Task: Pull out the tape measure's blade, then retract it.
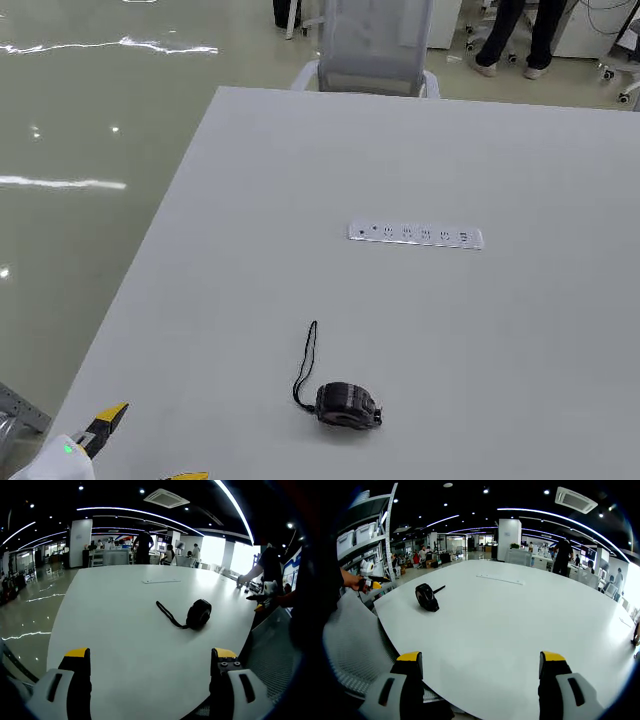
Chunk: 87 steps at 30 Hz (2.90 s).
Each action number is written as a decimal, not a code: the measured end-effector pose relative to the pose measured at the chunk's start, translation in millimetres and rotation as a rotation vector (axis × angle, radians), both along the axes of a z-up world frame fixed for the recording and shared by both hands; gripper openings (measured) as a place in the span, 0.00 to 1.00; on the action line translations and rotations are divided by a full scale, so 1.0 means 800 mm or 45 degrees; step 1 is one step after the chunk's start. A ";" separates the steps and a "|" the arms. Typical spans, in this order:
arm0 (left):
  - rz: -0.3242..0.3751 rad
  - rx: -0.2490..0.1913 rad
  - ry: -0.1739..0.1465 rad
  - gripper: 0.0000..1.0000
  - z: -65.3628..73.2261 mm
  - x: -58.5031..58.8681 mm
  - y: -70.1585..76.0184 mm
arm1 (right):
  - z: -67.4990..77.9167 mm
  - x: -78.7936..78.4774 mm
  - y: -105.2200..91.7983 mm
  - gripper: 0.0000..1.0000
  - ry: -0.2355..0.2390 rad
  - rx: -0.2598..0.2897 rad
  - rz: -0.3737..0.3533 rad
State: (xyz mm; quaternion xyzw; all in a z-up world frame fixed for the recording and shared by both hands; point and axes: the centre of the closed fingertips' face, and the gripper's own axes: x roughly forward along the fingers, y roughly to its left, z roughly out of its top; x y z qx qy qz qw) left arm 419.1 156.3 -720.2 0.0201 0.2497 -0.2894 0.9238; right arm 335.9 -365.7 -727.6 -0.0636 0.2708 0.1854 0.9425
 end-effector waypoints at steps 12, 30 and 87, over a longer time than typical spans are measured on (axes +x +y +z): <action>-0.012 -0.005 -0.012 0.99 0.003 -0.001 0.000 | 0.002 -0.002 -0.001 0.99 -0.002 -0.012 0.000; -0.108 -0.017 0.042 0.99 0.003 0.006 -0.024 | 0.013 0.021 0.005 0.92 -0.022 -0.019 0.081; -0.632 0.098 0.018 0.97 0.019 0.078 -0.164 | 0.014 0.105 0.112 0.88 -0.010 -0.022 0.444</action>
